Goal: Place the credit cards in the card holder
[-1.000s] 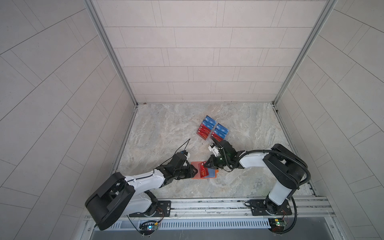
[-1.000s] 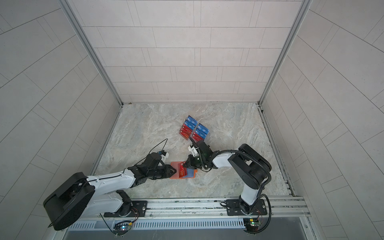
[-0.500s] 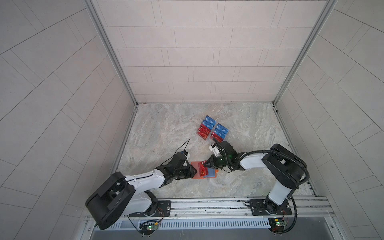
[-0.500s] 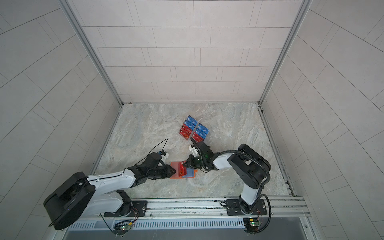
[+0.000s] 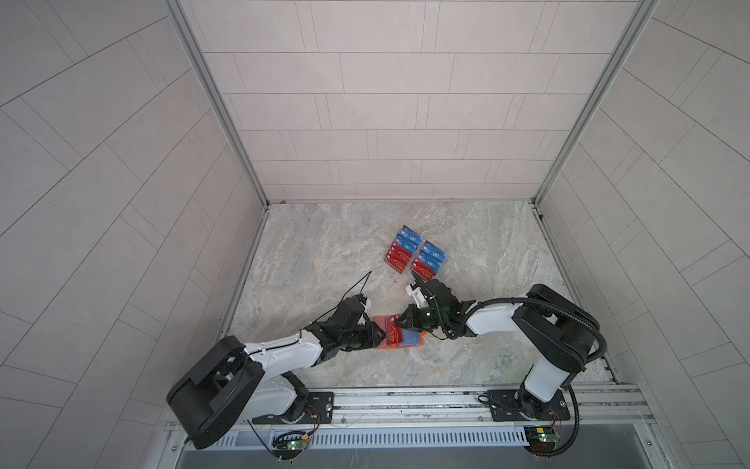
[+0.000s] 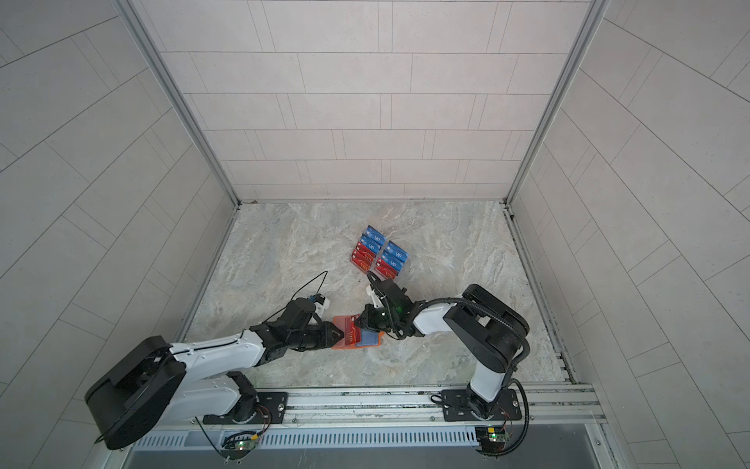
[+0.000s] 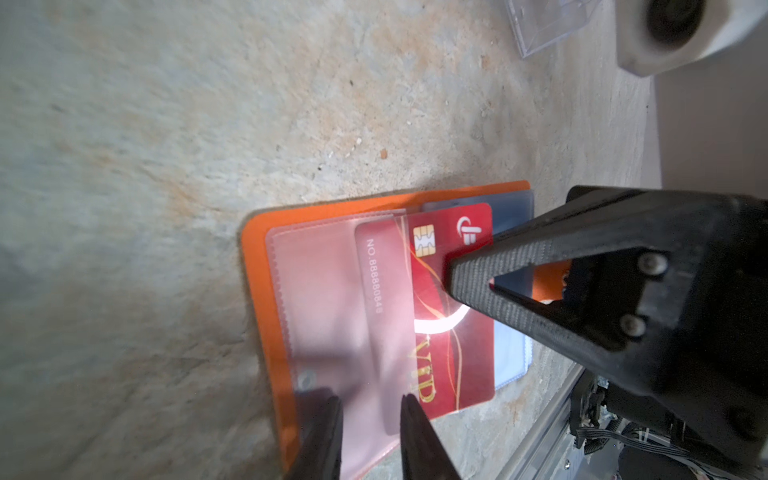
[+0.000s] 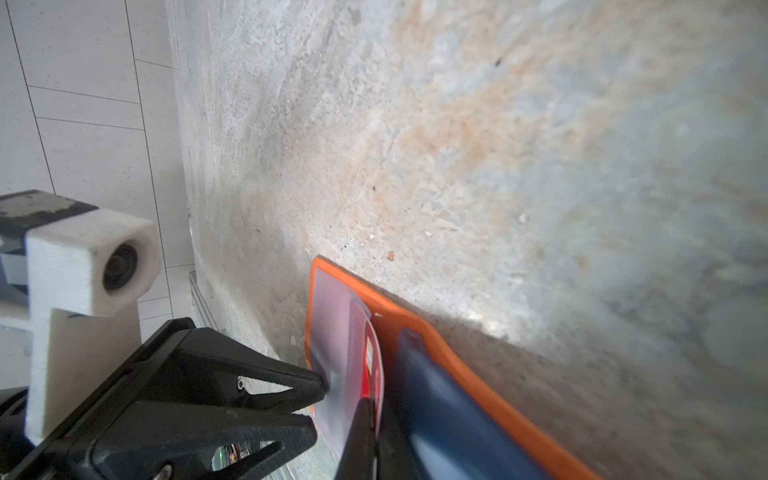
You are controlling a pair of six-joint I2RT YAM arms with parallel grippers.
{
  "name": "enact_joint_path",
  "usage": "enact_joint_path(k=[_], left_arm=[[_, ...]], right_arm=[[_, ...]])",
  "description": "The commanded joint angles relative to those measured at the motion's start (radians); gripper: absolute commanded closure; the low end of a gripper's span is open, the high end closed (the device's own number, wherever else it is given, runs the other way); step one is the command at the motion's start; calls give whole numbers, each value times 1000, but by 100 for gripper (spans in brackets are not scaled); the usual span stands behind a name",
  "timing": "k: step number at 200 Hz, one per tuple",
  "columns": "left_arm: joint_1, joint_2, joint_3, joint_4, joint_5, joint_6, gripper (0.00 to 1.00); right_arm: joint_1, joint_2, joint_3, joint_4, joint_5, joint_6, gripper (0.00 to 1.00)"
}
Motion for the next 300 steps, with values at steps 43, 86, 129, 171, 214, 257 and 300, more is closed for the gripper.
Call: enact_joint_path(k=[43,86,129,171,214,257,300], left_arm=[[19,-84,66,-135,-11,-44,64],[28,-164,134,-350,-130,34,61],[29,-133,145,-367,-147,82,70],[28,-88,137,-297,-100,86,78],[28,-65,127,-275,-86,96,88],[27,-56,105,-247,-78,91,94],[27,-52,87,-237,-74,87,96]], right_arm=[[24,-132,47,-367,175,-91,65],[34,-153,54,-400,166,-96,58],[60,-135,80,-407,151,-83,55],[76,-114,103,-434,151,-71,51],[81,-90,112,-425,144,-52,47],[97,-55,146,-408,116,-39,47],[104,-40,151,-354,88,9,47]])
